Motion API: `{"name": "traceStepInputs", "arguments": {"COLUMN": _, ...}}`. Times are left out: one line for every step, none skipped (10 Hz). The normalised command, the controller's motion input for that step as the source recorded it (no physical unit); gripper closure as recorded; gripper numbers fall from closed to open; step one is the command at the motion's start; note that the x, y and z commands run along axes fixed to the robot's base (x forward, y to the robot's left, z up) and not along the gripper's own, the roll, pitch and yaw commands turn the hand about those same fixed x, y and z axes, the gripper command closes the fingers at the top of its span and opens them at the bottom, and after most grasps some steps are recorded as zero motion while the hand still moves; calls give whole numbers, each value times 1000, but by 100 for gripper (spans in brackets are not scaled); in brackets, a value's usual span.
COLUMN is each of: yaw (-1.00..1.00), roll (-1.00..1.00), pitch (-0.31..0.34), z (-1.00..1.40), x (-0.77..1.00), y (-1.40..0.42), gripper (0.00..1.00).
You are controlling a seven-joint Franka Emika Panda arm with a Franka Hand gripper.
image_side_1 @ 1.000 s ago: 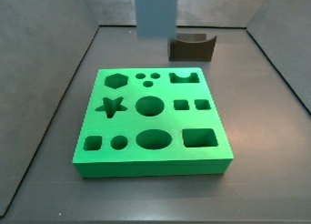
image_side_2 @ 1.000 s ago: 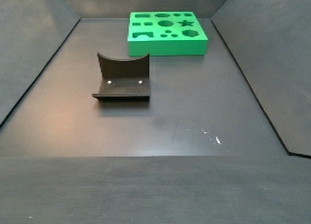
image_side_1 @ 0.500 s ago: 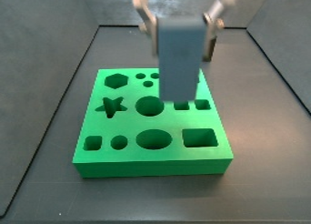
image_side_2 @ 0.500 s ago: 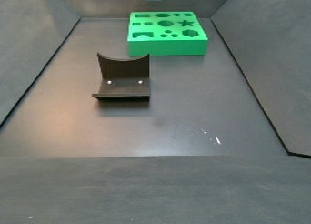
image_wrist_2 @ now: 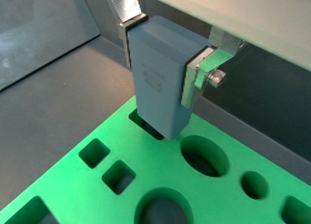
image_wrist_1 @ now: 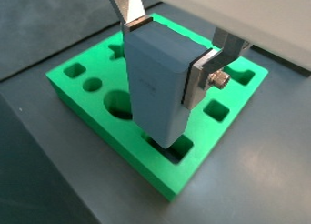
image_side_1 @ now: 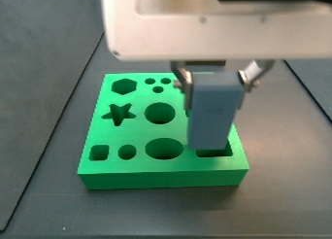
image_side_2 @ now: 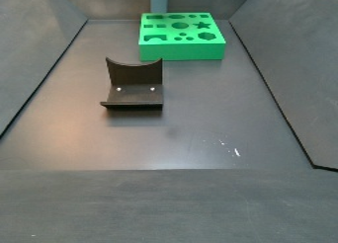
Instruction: Insert the rectangle object.
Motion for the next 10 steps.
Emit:
{"name": "traceStepInputs", "arguments": {"yaw": 0, "roll": 124, "pitch": 146, "z": -197, "x": 354, "y": -20, "gripper": 100}}
{"name": "traceStepInputs", "arguments": {"yaw": 11, "roll": 136, "pitch": 177, "z": -117, "x": 354, "y": 0, "gripper": 100}}
{"name": "traceStepInputs", "arguments": {"yaw": 54, "roll": 214, "pitch": 223, "z": -100, "x": 414, "y": 0, "gripper": 100}}
{"name": "traceStepInputs", "arguments": {"yaw": 80, "roll": 269, "pitch": 251, "z": -100, "x": 371, "y": 0, "gripper": 100}}
{"name": "traceStepInputs", "arguments": {"yaw": 97, "roll": 276, "pitch": 204, "z": -206, "x": 251, "y": -66, "gripper": 100}}
{"name": "traceStepInputs", "arguments": {"yaw": 120, "roll": 203, "pitch": 96, "z": -391, "x": 40, "y": -154, "gripper": 100}}
{"name": "traceStepInputs", "arguments": {"yaw": 31, "roll": 109, "pitch": 59, "z": -317, "x": 0, "y": -149, "gripper": 100}}
{"name": "traceStepInputs", "arguments": {"yaw": 0, "roll": 0, "pitch": 0, "z": -286, "x": 0, "y": -166, "gripper": 100}}
{"name": "traceStepInputs", "arguments": {"yaw": -9, "roll": 13, "pitch": 31, "z": -243, "x": -9, "y": -71, "gripper": 100}}
{"name": "traceStepInputs", "arguments": {"yaw": -9, "roll": 31, "pitch": 44, "z": -297, "x": -63, "y": 0, "gripper": 100}}
